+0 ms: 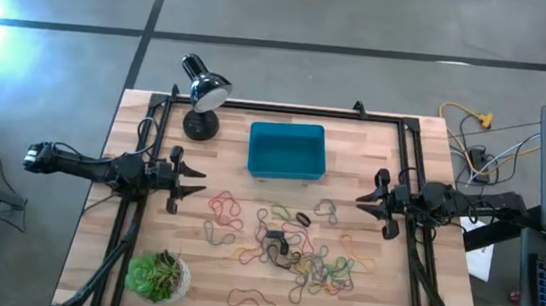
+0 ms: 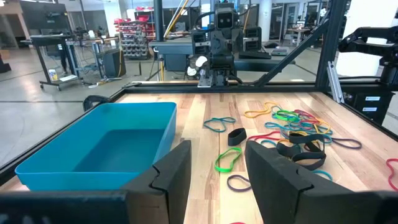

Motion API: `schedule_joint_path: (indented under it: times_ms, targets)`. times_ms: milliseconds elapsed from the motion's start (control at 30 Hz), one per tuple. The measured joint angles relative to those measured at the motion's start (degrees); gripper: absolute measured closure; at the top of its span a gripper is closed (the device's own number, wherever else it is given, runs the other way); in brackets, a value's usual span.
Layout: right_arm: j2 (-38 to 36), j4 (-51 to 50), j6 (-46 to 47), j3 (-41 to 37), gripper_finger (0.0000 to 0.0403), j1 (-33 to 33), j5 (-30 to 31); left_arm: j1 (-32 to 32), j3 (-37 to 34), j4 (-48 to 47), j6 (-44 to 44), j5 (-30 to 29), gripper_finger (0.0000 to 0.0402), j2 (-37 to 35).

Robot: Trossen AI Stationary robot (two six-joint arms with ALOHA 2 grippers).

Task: Pick and place rubber bands into bin
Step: Put the black rubber band into the blue bin

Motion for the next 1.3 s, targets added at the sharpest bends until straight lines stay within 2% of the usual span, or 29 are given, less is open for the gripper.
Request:
schedule_joint_path:
  times_ms: [100, 300, 533, 667, 767, 867, 1200, 1300]
  targets:
    - [0.01, 4.23, 3.54, 0.00, 0.0339, -0.01, 0.01, 0.02, 0.00, 0.02, 0.00, 0.01, 0.0265, 0.00]
    - [-0.01, 8.76, 19.09, 0.02, 0.0339, 0.00, 0.32, 0.01, 0.00, 0.00, 0.02, 0.02, 0.0265, 0.00]
    - [0.06, 15.36, 20.21, 0.02, 0.0339, -0.04, 2.48, 0.02, 0.00, 0.00, 0.01, 0.01, 0.0265, 0.00]
    - [0.32, 20.88, 20.39, 0.00, 0.0339, -0.04, 5.99, 0.00, 0.00, 0.02, 0.04, -0.02, 0.0265, 0.00]
    - [0.32, 23.71, 19.36, 0.02, 0.0339, -0.04, 7.69, 0.09, 0.00, 1.51, 0.47, -2.84, 0.0265, 0.00]
    - [0.32, 24.61, 16.81, 0.02, 0.0339, -0.06, 9.85, 0.11, 0.00, 6.81, 0.03, -5.78, 0.0265, 0.00]
    - [0.37, 27.33, 17.72, 0.02, 0.0339, -0.06, 11.50, 0.09, -0.02, 37.71, -0.39, -5.86, 0.0265, -0.02]
    - [0.34, 27.80, 17.53, 0.02, 0.0339, -0.06, 11.20, 0.08, -0.04, 45.21, -4.68, -5.86, 0.0265, -0.02]
